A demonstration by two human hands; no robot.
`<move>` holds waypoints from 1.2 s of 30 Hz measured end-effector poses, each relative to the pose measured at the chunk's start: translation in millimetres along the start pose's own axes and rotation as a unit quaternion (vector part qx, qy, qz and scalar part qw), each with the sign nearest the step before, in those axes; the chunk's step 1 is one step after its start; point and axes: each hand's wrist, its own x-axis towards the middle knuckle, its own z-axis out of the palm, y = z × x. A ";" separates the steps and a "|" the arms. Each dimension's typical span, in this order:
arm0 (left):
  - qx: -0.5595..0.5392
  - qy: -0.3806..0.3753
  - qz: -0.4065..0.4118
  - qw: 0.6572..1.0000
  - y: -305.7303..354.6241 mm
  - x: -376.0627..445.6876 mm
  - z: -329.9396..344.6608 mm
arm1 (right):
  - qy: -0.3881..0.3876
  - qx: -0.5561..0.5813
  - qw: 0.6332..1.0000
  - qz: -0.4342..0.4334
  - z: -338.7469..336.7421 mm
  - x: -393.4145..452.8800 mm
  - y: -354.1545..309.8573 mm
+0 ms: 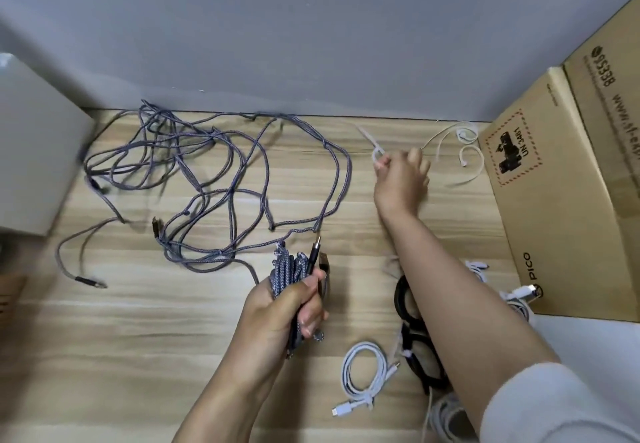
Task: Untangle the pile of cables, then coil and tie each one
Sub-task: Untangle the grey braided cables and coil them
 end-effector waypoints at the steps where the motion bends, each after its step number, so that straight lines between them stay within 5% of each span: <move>1: 0.010 -0.002 0.002 1.000 1.5 -2.0 -0.6 | 0.045 0.068 0.997 -0.010 -10.5 -7.2 -7.0; 5: 0.029 -0.006 0.009 1.000 4.7 -9.1 -4.0 | 0.159 0.323 0.931 -0.067 -67.6 -58.6 -38.1; 9: 0.004 -0.068 0.007 0.998 10.9 -23.4 -9.8 | 0.164 0.290 0.938 -0.092 -91.2 -137.3 -47.9; 12: -0.073 -0.155 -0.008 0.985 17.5 -42.8 -24.1 | 0.100 0.193 0.969 -0.117 -85.8 -190.5 -43.4; 14: -0.157 -0.247 -0.020 0.956 21.3 -55.4 -37.1 | -0.036 0.267 0.960 -0.076 -84.5 -214.9 -46.4; 16: -0.237 -0.351 -0.031 0.905 26.2 -70.3 -50.9 | -0.207 0.457 0.864 0.044 -87.4 -239.7 -61.8; 18: -0.281 -0.377 -0.016 0.883 32.6 -81.0 -60.3 | -0.271 0.552 0.777 0.132 -86.3 -256.1 -70.5; 26: -0.266 -0.367 0.019 0.891 40.5 -113.5 -101.1 | -0.388 0.635 0.658 0.116 -112.9 -295.2 -109.3; 32: -0.196 -0.403 0.014 0.894 35.8 -114.2 -116.6 | -0.341 0.621 0.698 0.110 -122.2 -319.8 -125.2; 36: -0.185 -0.479 -0.019 0.858 33.7 -111.4 -126.1 | -0.296 0.611 0.730 0.078 -119.1 -328.5 -133.2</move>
